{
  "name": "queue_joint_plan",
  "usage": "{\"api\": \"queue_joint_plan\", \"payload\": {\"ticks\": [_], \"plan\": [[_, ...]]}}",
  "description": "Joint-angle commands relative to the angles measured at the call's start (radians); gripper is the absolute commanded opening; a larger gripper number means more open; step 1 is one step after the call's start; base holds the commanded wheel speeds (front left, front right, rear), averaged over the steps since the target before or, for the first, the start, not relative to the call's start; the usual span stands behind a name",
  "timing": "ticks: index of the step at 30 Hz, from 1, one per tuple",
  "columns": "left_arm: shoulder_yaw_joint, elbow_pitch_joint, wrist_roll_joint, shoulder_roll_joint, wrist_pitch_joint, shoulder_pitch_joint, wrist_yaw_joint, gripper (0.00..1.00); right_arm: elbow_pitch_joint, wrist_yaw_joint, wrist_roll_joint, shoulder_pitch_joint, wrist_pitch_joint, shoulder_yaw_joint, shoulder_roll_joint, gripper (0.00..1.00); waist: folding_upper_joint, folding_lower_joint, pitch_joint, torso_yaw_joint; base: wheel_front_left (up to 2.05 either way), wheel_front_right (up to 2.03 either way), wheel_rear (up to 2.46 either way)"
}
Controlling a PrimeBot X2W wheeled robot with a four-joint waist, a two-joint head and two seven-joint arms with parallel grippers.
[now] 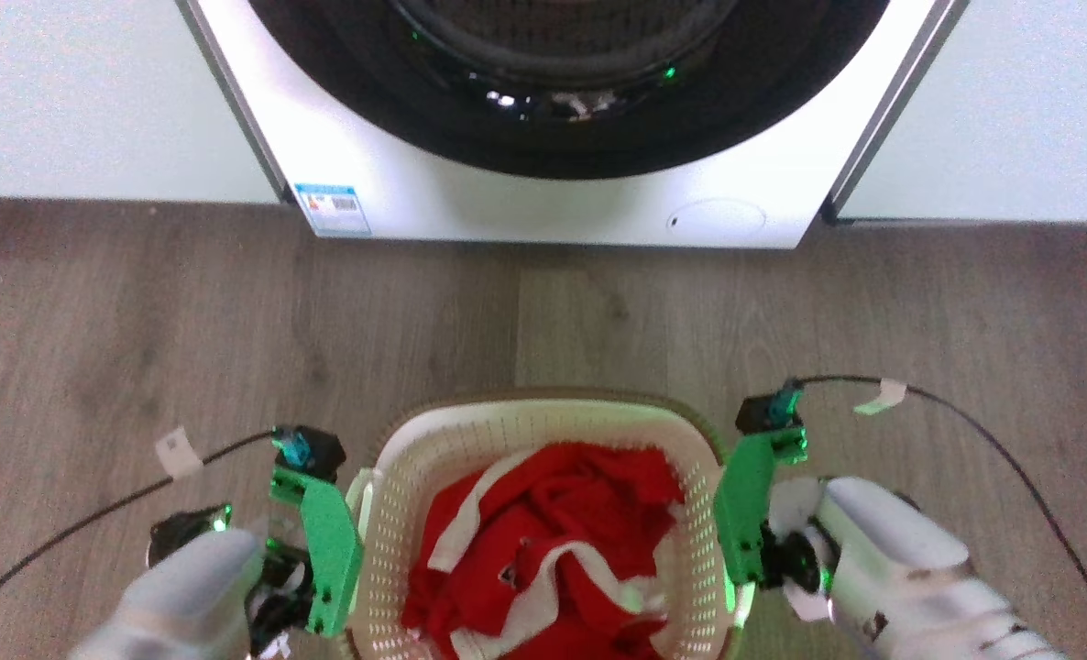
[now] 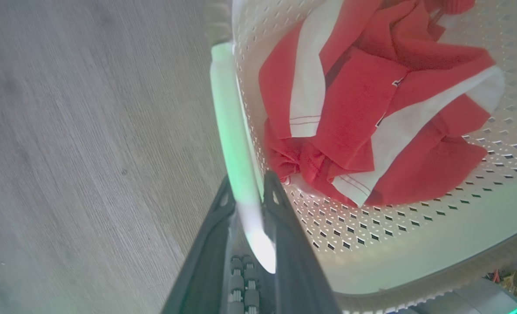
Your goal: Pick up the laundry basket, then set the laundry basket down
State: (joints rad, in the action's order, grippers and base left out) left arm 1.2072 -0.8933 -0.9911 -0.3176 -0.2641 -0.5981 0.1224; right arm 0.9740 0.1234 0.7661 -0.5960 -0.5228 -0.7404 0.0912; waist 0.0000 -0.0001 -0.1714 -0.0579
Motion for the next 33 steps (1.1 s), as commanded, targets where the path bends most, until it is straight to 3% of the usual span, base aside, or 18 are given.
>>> {"api": "queue_joint_plan", "payload": {"ticks": [1,33], "plan": [[0.005,0.020,0.005,-0.038,-0.004,-0.002,0.008,0.00,-0.049,0.007,0.008,0.000,-0.002,-0.014,-0.013,0.00,0.0000,0.0001,0.037,0.010,0.00,0.00,0.00],[0.025,0.020,-0.036,-0.054,-0.014,-0.007,0.008,0.00,-0.076,0.007,0.022,0.041,-0.013,-0.018,0.002,0.00,0.0000,0.0001,0.086,0.011,0.00,0.00,0.00]]}}
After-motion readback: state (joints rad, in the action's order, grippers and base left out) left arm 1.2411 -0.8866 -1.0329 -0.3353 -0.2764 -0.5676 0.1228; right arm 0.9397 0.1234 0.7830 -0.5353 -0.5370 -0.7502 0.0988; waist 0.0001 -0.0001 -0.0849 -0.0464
